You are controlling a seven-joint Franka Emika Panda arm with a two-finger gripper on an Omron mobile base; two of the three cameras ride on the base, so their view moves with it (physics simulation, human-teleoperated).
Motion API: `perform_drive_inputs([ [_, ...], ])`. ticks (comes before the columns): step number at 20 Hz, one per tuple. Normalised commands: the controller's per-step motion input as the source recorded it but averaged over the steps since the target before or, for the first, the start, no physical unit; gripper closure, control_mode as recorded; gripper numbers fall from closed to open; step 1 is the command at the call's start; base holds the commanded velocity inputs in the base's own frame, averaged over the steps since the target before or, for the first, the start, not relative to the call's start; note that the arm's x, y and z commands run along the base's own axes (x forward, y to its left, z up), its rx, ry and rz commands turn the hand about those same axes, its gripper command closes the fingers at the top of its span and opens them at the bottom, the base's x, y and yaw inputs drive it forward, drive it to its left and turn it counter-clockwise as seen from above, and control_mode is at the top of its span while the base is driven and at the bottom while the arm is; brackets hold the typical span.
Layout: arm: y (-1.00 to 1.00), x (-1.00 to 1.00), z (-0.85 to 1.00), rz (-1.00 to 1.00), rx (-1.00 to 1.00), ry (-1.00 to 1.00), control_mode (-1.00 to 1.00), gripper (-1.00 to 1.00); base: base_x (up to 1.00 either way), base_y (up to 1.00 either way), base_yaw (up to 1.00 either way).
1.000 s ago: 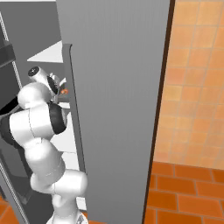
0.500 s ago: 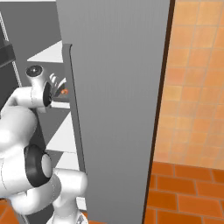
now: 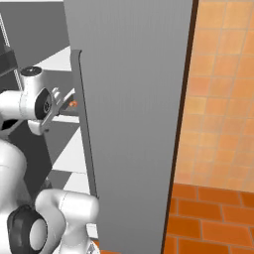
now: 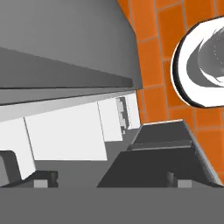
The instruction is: Take the meat container that has the shrimp and place it on the second highest rack of the freezer. Then take the vegetable container that has the potato and cucumber and place it on the highest rack of the freezer.
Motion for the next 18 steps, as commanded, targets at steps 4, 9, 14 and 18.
perform_drive_inputs([
  [4, -0.07, -0.75, -0.03, -0.01, 0.00, -0.02, 1.00, -1.00, -0.25, -0.05, 0.00],
  [9, 0.00, 0.00, 0.00, 0.00, 0.00, 0.00, 1.00, -1.00, -1.00, -0.23, 0.26],
  [14, 0.00, 0.00, 0.00, 0.00, 0.00, 0.00, 1.00, -1.00, -0.79, -0.11, 0.72],
  [18, 0.00, 0.00, 0.00, 0.00, 0.00, 0.00, 1.00, -1.00, -0.20, 0.00, 0.97],
])
